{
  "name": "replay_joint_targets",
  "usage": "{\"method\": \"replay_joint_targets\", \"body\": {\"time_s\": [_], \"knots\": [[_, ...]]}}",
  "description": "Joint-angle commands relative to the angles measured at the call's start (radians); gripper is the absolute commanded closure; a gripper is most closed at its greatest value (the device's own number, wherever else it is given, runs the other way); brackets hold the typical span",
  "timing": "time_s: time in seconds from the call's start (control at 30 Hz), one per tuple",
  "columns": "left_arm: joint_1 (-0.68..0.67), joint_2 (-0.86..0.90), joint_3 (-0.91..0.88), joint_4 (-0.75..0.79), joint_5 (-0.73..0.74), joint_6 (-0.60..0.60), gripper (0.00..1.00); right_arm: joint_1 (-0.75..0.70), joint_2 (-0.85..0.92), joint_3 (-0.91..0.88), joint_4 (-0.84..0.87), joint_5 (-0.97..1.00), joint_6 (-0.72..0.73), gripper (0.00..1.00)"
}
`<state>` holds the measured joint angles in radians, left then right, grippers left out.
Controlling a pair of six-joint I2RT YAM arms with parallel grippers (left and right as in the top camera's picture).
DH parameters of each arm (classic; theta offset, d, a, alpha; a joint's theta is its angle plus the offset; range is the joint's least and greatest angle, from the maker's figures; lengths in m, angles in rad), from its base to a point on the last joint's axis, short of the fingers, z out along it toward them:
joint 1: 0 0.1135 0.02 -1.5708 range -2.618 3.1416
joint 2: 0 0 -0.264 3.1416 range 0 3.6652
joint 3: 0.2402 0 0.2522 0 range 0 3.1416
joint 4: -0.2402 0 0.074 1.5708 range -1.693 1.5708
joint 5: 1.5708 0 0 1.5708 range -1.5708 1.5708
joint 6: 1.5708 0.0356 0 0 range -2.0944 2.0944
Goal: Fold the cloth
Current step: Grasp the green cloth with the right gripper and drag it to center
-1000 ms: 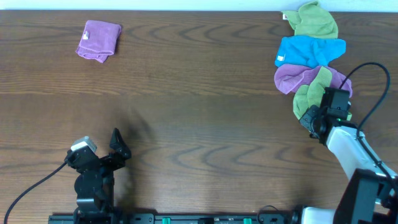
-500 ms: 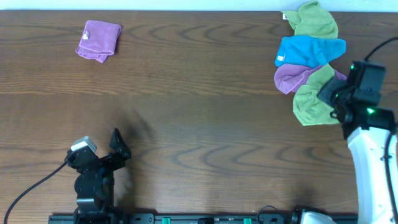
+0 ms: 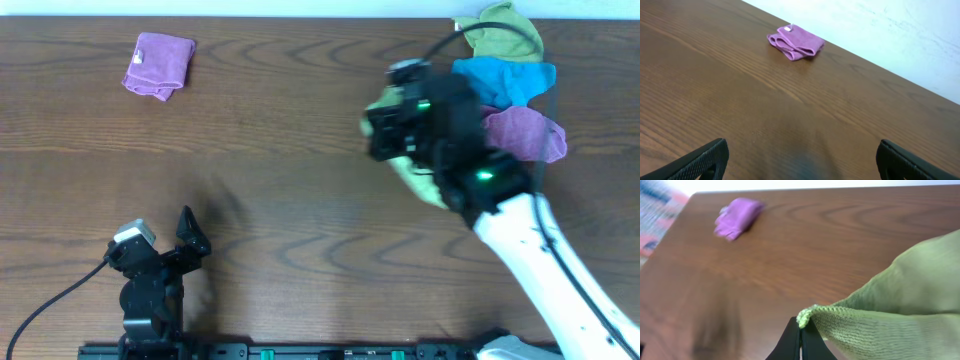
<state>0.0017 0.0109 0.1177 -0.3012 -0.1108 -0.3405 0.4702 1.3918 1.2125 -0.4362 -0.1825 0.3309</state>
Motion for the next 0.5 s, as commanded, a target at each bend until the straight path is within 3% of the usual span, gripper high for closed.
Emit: {"method": "replay_joint_targets", "body": {"time_s": [0.0, 0.23, 0.47], "knots": [[-0.004, -0.005, -0.024, -0.004, 0.000, 0.000, 0.05, 0.075, 0.049, 0.017, 0.049, -0.014, -0.017, 0.99], [-0.004, -0.005, -0.024, -0.004, 0.000, 0.000, 0.04, 0.037, 0.065, 0.056, 0.001, 0.283, -0.085, 0.99], [-0.004, -0.005, -0.024, -0.004, 0.000, 0.000, 0.05, -0.066, 0.065, 0.065, -0.033, 0.190, -0.085, 0.99]]}}
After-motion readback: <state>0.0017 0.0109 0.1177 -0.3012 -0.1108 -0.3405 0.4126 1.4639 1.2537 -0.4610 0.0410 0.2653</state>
